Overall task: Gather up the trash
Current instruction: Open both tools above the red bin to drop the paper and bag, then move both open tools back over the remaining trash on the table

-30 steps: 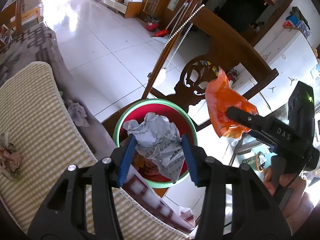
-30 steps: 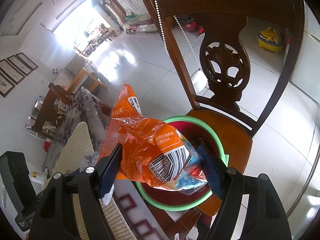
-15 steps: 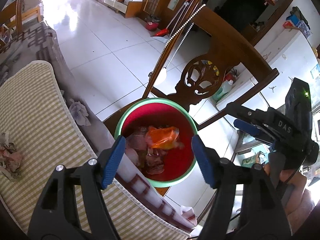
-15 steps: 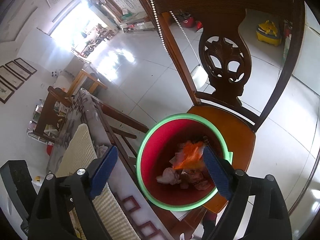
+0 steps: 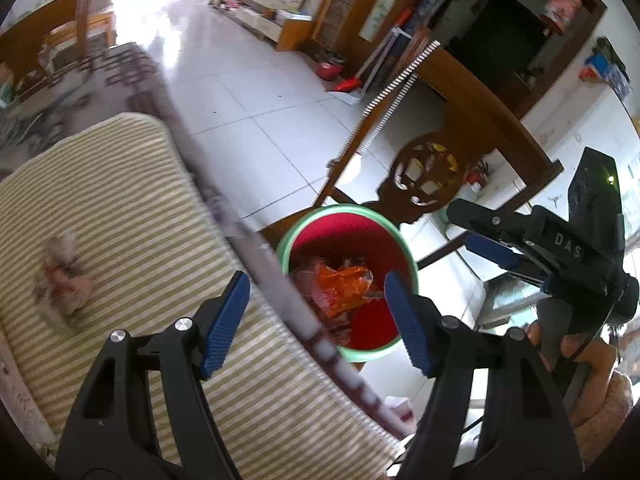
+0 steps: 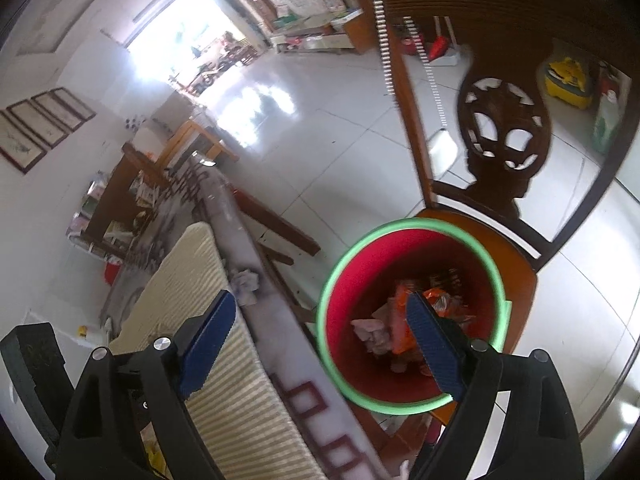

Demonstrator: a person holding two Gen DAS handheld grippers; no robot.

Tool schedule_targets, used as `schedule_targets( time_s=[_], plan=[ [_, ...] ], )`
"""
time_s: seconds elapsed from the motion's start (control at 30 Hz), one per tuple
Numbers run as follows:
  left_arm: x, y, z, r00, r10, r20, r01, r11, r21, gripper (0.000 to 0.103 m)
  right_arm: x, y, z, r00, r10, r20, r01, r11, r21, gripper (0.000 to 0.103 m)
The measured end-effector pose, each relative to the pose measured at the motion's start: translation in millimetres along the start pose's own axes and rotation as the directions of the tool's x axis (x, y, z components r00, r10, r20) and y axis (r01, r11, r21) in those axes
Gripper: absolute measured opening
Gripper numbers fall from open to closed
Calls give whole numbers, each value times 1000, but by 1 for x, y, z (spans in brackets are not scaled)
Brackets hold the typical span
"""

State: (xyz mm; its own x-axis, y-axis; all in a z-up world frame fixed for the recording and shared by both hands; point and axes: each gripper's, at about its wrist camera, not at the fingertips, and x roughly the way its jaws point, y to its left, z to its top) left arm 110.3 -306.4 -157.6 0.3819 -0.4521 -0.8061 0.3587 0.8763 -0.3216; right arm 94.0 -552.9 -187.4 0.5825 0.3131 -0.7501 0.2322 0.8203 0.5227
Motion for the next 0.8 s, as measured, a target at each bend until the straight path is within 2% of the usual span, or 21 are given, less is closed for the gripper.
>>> schedule_targets(
  time_s=[0.2,0.43,0.8],
  plan=[
    [-32,49,-17,998,61,33,-58,994,-90,69,16,43,-11,999,33,-37,-36,997,-64,84],
    [-70,116,-47,990,129,48,-116,970,-213,69,35,101,-37,995,56,-89,-68,988,-138,84],
    [-124,190,-90,982,180,58,-154,940,-306,69,62,186,-89,986,70,-150,-101,971,-214,84]
  ],
)
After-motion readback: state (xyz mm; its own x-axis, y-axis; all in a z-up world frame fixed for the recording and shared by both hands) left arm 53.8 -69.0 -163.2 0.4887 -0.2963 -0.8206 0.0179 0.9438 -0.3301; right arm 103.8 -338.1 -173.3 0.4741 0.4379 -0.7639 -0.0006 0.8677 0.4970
